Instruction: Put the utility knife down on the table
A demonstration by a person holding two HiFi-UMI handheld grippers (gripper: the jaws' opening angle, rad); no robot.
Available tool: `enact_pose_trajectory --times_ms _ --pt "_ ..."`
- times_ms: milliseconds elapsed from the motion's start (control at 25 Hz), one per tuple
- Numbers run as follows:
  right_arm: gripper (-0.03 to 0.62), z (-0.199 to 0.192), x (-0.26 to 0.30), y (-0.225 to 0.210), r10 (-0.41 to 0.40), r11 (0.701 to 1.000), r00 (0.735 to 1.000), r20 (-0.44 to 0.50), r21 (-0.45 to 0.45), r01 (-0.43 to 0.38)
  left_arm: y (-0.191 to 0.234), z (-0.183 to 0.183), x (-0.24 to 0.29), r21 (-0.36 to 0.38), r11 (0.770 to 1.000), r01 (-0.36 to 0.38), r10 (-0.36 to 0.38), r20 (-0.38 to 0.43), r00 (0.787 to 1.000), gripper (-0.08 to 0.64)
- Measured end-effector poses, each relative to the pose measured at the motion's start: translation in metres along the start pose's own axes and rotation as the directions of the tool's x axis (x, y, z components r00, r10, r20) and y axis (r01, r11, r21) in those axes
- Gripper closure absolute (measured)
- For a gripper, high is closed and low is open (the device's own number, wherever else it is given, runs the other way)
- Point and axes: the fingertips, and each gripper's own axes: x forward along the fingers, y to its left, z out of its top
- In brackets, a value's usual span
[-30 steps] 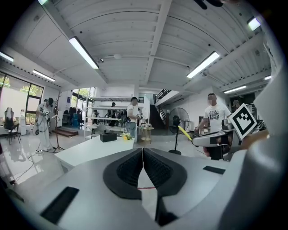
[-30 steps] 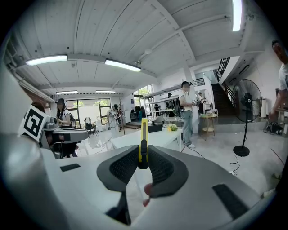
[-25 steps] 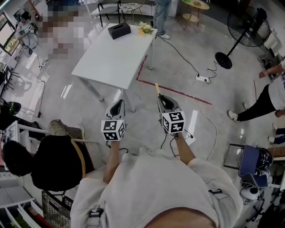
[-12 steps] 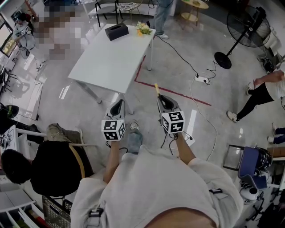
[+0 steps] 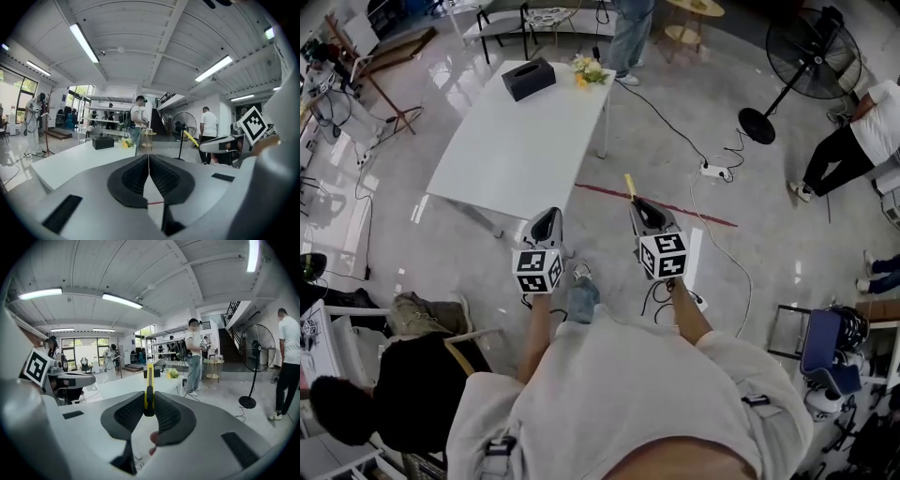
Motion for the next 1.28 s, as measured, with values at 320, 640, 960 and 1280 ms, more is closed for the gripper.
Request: enact_pose_trajectory --times_ms 320,640,960,1280 --pt "0.509 0.046 0.080 -0.018 -0.044 0.999 0.999 0.005 -0.015 0.044 0.060 0.039 0.078 -0.001 0.999 0.041 -0.041 0.021 0.999 0.537" --pt "0.509 0.078 0.151 -0.040 -0.099 0.995 0.995 0.008 -0.009 0.099 0.113 0.062 0.151 0.000 0.996 0.086 -0.085 0.022 0.996 0.537" --pt "0.509 0.092 0.203 -0.054 -0.134 0.991 0.991 -0.005 0.003 0.134 0.147 0.069 0.204 -0.002 0.992 0.122 -0.122 0.004 0.992 0.537" --pt "0.509 0.083 0.231 -0.050 -0.132 0.991 0.990 -0.048 0.013 0.133 0.170 0.059 0.220 -0.022 0.992 0.126 -0.127 -0.030 0.991 0.537"
